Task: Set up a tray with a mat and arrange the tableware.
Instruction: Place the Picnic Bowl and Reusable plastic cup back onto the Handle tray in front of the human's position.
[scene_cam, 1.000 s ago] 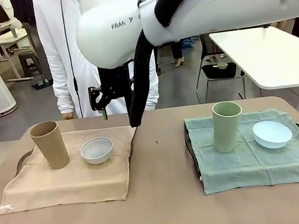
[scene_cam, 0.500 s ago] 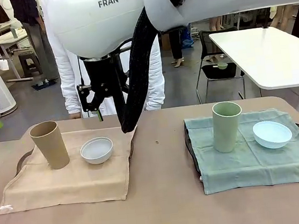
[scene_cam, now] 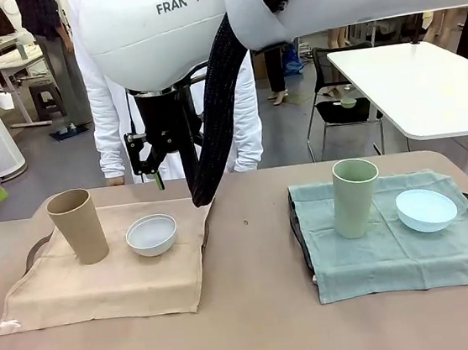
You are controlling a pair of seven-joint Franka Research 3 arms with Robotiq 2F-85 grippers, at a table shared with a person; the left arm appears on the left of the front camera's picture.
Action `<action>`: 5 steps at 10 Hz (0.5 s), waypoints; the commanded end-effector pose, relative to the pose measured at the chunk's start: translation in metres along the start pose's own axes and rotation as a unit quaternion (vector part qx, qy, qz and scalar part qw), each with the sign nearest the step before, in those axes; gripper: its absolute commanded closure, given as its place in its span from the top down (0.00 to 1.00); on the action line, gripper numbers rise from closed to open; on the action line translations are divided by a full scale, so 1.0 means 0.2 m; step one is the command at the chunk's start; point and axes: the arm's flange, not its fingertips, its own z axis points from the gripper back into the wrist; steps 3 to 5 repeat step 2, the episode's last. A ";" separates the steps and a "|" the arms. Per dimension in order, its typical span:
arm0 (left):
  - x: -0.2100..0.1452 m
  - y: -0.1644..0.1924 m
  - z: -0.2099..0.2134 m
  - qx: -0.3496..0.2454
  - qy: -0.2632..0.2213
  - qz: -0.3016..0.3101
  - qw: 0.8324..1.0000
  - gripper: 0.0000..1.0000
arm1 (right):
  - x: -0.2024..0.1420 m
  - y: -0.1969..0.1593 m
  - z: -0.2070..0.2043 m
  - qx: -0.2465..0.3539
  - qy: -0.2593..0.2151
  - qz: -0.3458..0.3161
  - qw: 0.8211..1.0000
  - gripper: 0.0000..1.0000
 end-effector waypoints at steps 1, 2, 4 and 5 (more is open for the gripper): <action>0.02 0.01 0.01 0.011 0.002 0.009 1.000 1.00 | 0.00 0.01 0.00 -0.001 -0.002 0.002 1.000 1.00; 0.02 0.01 0.01 0.011 0.002 0.009 1.000 1.00 | 0.00 0.01 0.00 -0.001 -0.002 0.002 1.000 1.00; 0.02 0.01 0.01 0.011 0.002 0.009 1.000 1.00 | 0.00 0.01 0.00 -0.001 -0.002 0.002 1.000 1.00; 0.02 0.01 0.01 0.011 0.002 0.009 1.000 1.00 | 0.00 0.01 0.00 -0.001 -0.002 0.002 1.000 1.00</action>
